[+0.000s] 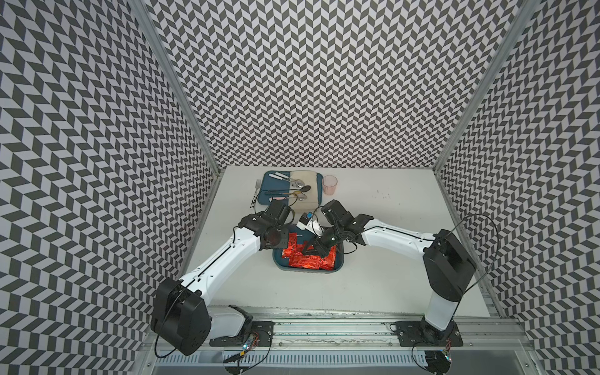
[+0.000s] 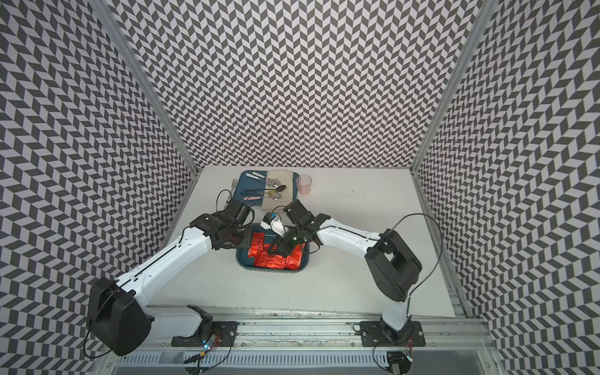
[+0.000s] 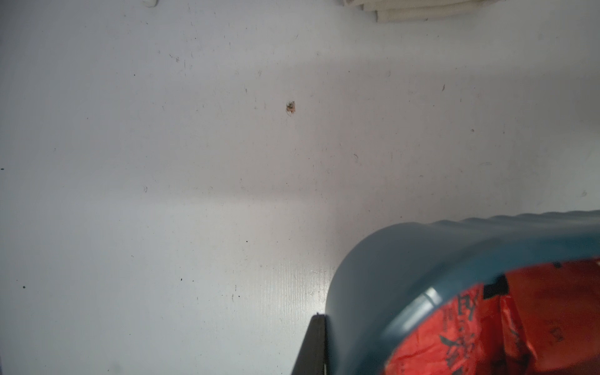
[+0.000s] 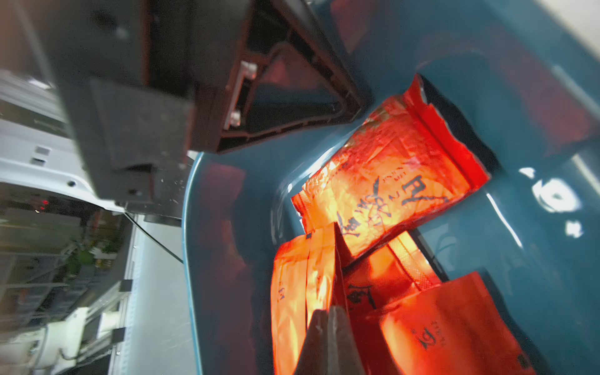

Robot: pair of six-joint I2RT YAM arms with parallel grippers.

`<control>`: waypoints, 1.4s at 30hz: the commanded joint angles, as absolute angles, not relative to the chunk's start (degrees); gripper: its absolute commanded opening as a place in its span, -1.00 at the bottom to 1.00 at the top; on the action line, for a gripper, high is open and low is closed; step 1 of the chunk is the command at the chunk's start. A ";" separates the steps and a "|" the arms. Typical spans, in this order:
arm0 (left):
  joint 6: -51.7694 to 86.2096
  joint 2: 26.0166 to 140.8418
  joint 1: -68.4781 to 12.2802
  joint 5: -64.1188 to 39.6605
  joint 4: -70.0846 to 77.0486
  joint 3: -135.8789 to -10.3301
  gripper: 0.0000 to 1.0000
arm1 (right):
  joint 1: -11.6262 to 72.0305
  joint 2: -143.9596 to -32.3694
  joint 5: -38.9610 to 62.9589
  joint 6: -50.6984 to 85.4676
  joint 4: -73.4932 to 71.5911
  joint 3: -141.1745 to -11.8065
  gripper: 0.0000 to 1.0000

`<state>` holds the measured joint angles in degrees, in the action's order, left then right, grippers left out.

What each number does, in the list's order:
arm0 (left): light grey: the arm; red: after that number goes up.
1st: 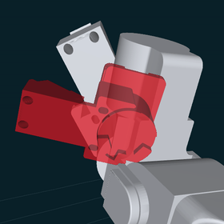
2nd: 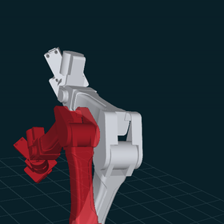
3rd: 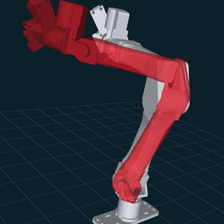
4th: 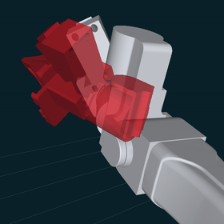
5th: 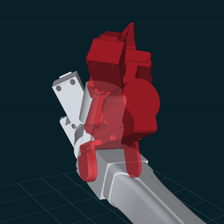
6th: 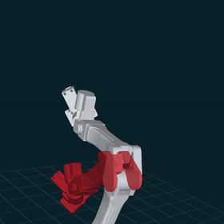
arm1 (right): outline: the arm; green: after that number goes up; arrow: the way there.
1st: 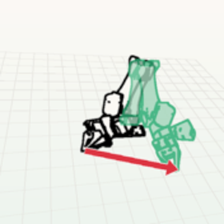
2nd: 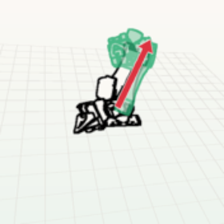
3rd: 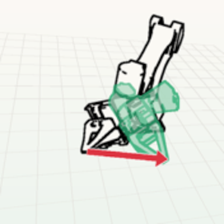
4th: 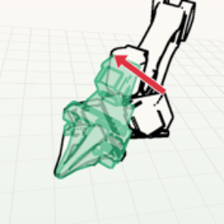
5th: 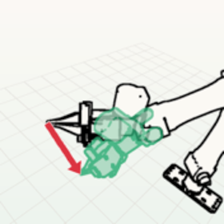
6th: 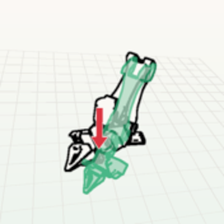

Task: Take the tea bags out of the storage box
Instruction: Pick up the tea bag from the storage box, then place the tea bag at the center of the board.

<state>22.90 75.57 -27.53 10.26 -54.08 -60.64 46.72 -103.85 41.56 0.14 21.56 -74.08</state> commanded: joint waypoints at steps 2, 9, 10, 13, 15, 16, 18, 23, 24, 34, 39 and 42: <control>23.64 75.36 -27.29 10.19 -52.51 -60.59 -1.00 | 47.02 -101.22 38.72 0.42 21.09 -76.36 -1.00; 24.04 75.32 -27.29 10.71 -51.77 -59.92 -1.00 | 46.93 -96.10 34.57 2.52 18.22 -75.10 -1.00; 24.16 75.23 -27.27 10.88 -51.56 -59.71 -1.00 | 46.87 -95.45 33.88 2.75 18.13 -74.98 -1.00; 24.67 74.99 -27.23 11.61 -51.08 -59.13 -1.00 | 46.60 -93.80 30.99 3.75 17.43 -74.30 -1.00; 25.17 74.60 -26.95 12.37 -50.65 -58.66 -1.00 | 46.18 -92.82 29.83 4.61 16.93 -73.88 -1.00; 25.44 74.60 -26.79 12.56 -50.45 -58.45 -1.00 | 45.83 -92.14 29.16 5.19 16.39 -73.44 -1.00; 25.90 74.53 -26.37 13.02 -50.36 -58.48 -1.00 | 44.91 -91.01 28.29 6.89 15.22 -72.80 -1.00; 26.16 74.44 -25.18 13.45 -49.79 -58.23 -1.00 | 39.89 -87.33 27.87 14.12 9.77 -70.48 -1.00; 26.18 74.42 -25.07 13.53 -49.74 -58.25 -1.00 | 38.01 -86.28 28.18 16.58 7.91 -69.43 -1.00; 27.07 73.48 -21.75 21.16 -49.74 -58.62 -1.00 | 18.96 -89.17 30.82 39.95 -9.70 -58.19 -1.00; 27.14 72.56 -18.96 22.06 -48.08 -57.77 -1.00 | 19.07 -95.57 27.11 47.27 -17.06 -56.74 -1.00; 26.90 72.23 -17.79 22.22 -46.45 -56.81 -1.00 | 19.41 -99.88 24.40 49.40 -20.68 -57.23 -1.00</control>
